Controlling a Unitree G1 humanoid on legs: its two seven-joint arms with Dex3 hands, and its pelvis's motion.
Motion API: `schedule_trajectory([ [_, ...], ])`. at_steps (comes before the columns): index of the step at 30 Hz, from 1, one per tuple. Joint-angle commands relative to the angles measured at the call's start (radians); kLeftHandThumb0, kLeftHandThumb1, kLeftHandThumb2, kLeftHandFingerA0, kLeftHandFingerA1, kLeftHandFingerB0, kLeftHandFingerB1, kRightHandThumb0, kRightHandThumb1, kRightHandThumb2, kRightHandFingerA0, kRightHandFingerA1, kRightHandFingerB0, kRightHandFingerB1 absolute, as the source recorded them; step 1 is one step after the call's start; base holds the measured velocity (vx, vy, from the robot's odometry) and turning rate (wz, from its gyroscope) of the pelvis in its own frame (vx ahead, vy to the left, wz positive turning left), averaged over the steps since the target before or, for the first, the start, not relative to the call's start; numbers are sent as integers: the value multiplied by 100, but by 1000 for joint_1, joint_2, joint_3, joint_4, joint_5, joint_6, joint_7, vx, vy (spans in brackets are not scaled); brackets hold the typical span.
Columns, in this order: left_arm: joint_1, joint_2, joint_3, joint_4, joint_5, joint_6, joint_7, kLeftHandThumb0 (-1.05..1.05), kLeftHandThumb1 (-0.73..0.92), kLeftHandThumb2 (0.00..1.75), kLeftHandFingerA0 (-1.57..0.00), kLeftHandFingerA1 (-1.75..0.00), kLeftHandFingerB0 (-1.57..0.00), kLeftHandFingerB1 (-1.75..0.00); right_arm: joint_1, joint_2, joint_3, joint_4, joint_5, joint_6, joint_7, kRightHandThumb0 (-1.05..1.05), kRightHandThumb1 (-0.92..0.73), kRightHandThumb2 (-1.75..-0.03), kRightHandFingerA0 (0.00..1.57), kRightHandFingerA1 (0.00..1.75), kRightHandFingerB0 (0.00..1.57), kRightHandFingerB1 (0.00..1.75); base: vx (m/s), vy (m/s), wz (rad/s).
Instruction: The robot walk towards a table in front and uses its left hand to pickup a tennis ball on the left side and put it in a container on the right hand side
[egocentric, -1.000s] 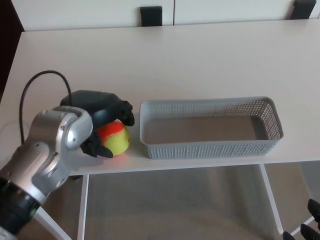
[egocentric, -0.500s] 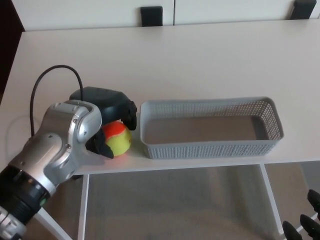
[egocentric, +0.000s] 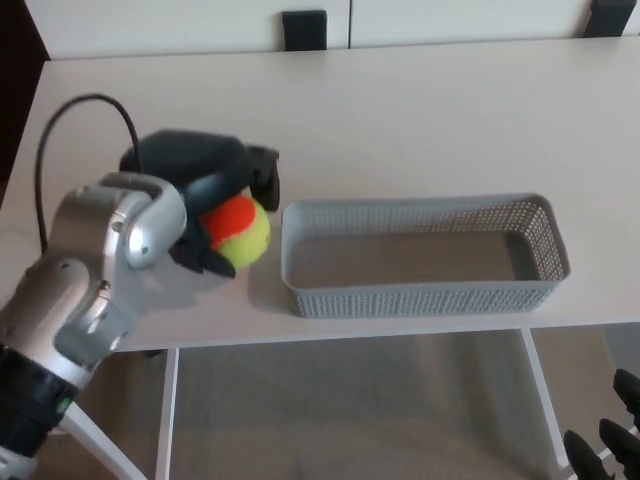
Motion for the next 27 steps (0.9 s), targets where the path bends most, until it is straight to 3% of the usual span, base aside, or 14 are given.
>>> schedule_trajectory([
  [1, 21, 18, 68, -100, -24, -5, 22, -15, 82, 54, -72, -172, -54, -145, 1, -21, -7, -13, -10, 30, -11, -32, -66, -61, 0, 44, 1, 36, 0, 0, 0],
  [3, 14, 24, 81, -121, -27, -12, 11, -10, 87, 53, -65, -175, -55, -147, -1, -19, -9, -14, -7, 31, -13, -35, -58, -77, 1, 45, 1, 36, 0, 0, 0],
  [5, 16, 23, 87, -141, -27, -8, -1, -13, 83, 59, -62, -169, -58, -131, 5, -21, -8, -14, -8, 29, -11, -36, -59, -75, 1, 44, 2, 35, 0, 0, 0],
  [6, 21, 18, 90, -155, -27, -8, 4, -12, 79, 57, -71, -167, -61, -137, 7, -26, -8, -8, -12, 23, -10, -30, -65, -63, 3, 41, 4, 32, 0, 0, 0],
  [8, 25, 15, 93, -165, -29, -14, 11, -13, 80, 54, -73, -171, -58, -140, 7, -27, -8, -4, -11, 21, -9, -36, -57, -75, 2, 44, 1, 37, 0, 0, 0],
  [9, 26, 16, 93, -174, -29, -19, 12, -13, 80, 51, -70, -174, -55, -142, 8, -23, -8, -6, -8, 23, -11, -30, -65, -62, 3, 43, 5, 33, 0, 0, 0],
  [11, 24, 8, 87, -188, -23, -11, 5, -5, 83, 50, -61, -175, -48, -146, 11, -21, -7, -11, -2, 27, -8, -35, -58, -76, 2, 43, 2, 36, 0, 0, 0],
  [12, 18, -7, 75, -195, -12, 5, -1, -16, 76, 55, -61, -169, -71, -85, 15, -19, -5, -18, -2, 30, -9, -34, -58, -76, 2, 43, 2, 36, 0, 0, 0],
  [14, 15, -19, 64, -189, -14, -10, 10, -24, 66, 59, -76, -158, -67, -91, 15, -19, -5, -17, -1, 27, -7, -29, -67, -59, 0, 48, 1, 39, 0, 0, 0],
  [15, 4, -35, 39, -172, 0, -3, 4, -21, 72, 54, -68, -160, -68, -94, 11, -19, -1, -9, -5, 22, -8, -35, -57, -76, 0, 45, 4, 36, 0, 0, 0],
  [18, 0, -55, 17, -147, 4, -4, 16, -11, 73, 57, -63, -159, -68, -100, 9, -15, 4, -9, -9, 27, -14, -29, -65, -63, 3, 41, 4, 32, 0, 0, 0],
  [19, 0, -65, 9, -132, 8, -6, 26, -21, 72, 54, -69, -160, -64, -99, 7, -14, 6, -9, -12, 29, -17, -29, -67, -60, 0, 47, 2, 39, 0, 0, 0],
  [20, -3, -78, -4, -113, 14, -3, 32, -13, 75, 60, -67, -156, -72, -91, 9, -12, 7, -15, -11, 36, -19, -35, -58, -76, 2, 42, 1, 36, 0, 0, 0],
  [27, -28, -133, -60, -26, 40, 12, 37, -13, 71, 61, -69, -150, -69, -99, 12, -23, 17, 0, -22, 13, -14, -34, -65, -61, 3, 47, 4, 36, 0, 0, 0],
])
